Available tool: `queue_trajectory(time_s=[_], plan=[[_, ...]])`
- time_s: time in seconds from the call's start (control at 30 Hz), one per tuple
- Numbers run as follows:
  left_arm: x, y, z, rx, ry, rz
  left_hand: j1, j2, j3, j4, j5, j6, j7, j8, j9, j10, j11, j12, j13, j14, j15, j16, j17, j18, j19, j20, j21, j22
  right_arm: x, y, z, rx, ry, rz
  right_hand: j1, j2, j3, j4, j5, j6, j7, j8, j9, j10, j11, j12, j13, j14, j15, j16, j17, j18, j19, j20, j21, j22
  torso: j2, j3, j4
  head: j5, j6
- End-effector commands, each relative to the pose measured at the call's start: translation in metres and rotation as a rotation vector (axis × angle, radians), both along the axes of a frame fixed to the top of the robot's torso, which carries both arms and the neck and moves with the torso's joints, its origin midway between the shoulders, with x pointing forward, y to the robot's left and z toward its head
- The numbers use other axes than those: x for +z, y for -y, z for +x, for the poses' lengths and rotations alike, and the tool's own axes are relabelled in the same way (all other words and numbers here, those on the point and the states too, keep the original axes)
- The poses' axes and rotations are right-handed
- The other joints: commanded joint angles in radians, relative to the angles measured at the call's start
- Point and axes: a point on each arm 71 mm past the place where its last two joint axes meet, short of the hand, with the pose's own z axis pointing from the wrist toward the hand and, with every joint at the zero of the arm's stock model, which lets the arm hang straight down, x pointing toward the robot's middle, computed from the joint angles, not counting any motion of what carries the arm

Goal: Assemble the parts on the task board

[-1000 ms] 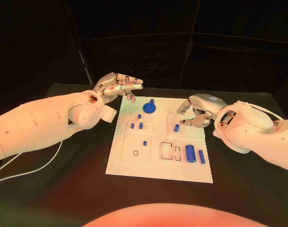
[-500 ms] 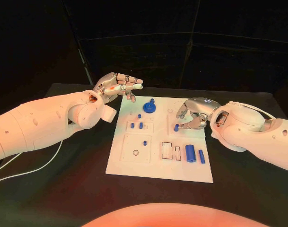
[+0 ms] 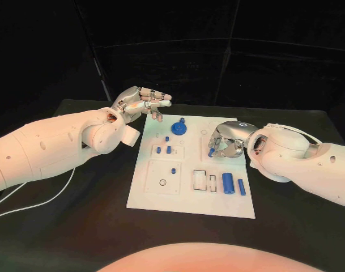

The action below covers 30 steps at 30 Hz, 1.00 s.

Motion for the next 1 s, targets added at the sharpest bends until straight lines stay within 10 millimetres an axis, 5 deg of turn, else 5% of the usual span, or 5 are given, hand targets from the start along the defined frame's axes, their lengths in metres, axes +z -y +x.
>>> queue_trajectory(time_s=[0.03,1.0], plan=[[0.001,0.001,0.0,-0.01,0.0,-0.009,-0.001,0.009,-0.002,0.001,-0.001,-0.004,0.002,0.005,-0.001,-0.005,0.0,0.005,-0.001,-0.005,0.002,0.001,-0.002,0.005,-0.004,0.003,-0.006,-0.001,-0.002,-0.002,-0.001,0.018,-0.02,-0.016,0.013,0.0,0.012,0.002,0.0,0.012,-0.001,0.008,0.002,0.014,-0.002,-0.004,-0.002,0.019,-0.006,0.005,0.004,0.004,0.011,-0.002,0.008,0.005,0.0,-0.0001,-0.0004,0.0,-0.001],[0.001,0.001,0.0,-0.016,-0.005,-0.009,-0.002,0.011,-0.003,0.003,-0.001,-0.004,0.002,0.006,-0.001,-0.006,-0.001,0.007,-0.001,-0.006,0.003,0.002,-0.002,0.005,-0.004,0.004,-0.007,-0.002,-0.014,-0.009,0.002,0.019,-0.021,-0.018,0.028,0.011,0.07,0.003,0.0,0.055,-0.006,0.013,0.002,0.069,-0.011,-0.029,0.0,0.022,-0.013,0.027,0.024,-0.001,0.025,-0.009,0.027,0.031,0.0,-0.0001,-0.0003,-0.001,-0.005]])
